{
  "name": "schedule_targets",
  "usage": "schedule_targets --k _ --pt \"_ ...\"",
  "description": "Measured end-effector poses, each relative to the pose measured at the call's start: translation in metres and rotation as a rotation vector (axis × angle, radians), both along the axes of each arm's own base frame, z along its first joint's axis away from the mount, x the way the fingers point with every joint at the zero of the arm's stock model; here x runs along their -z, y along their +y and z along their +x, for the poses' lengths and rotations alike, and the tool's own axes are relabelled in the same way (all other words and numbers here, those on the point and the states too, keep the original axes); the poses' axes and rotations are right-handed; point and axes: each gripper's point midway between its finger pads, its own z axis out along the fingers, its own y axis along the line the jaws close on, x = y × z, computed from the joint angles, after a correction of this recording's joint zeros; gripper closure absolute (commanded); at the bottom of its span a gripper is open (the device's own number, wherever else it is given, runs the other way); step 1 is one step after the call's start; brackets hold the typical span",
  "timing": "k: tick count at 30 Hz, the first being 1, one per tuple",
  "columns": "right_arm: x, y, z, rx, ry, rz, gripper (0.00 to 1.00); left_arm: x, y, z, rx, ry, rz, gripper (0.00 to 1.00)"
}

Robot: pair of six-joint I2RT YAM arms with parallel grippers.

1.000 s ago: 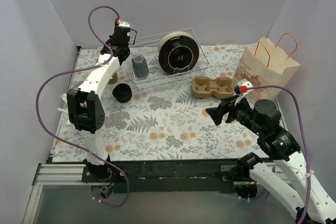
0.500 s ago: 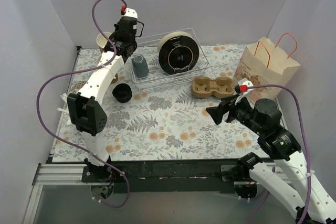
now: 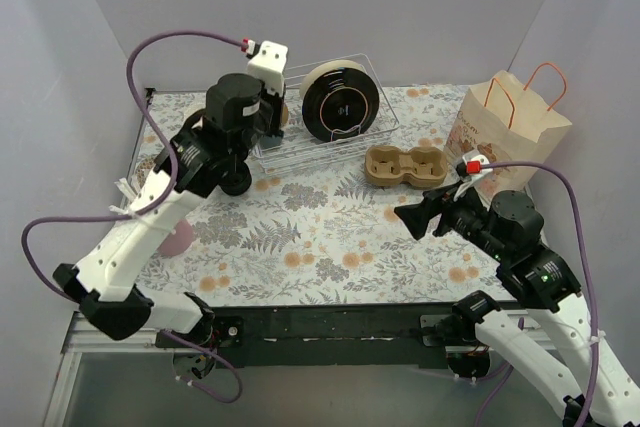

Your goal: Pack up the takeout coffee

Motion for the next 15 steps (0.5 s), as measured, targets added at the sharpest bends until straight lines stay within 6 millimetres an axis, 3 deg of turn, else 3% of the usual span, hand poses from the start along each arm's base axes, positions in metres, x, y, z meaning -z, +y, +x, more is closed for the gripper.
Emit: schedule_targets --k 3,5,7,10,13,15 --pt "-0.001 -0.003 -0.004 0.010 0.008 0.015 0.12 0.012 -0.021 -0.038 0.093 0.037 -0.052 1.00" --pt "-0.004 -0.005 -0.006 0.020 0.005 0.024 0.12 0.037 -0.038 -0.061 0.134 0.095 -0.039 1.00" --pt "-0.004 -0.007 -0.007 0.029 0.008 0.030 0.12 0.071 -0.061 -0.081 0.177 0.158 -0.005 1.00" --pt "-0.002 -0.010 -0.008 0.045 0.022 0.031 0.12 0.142 -0.091 -0.109 0.221 0.277 0.099 1.00" --pt "0.003 -0.012 -0.009 0.054 0.037 0.022 0.12 0.196 -0.102 -0.126 0.224 0.359 0.200 1.00" --pt "0.003 -0.014 -0.009 0.063 0.038 0.020 0.12 0.218 -0.105 -0.129 0.205 0.384 0.242 1.00"
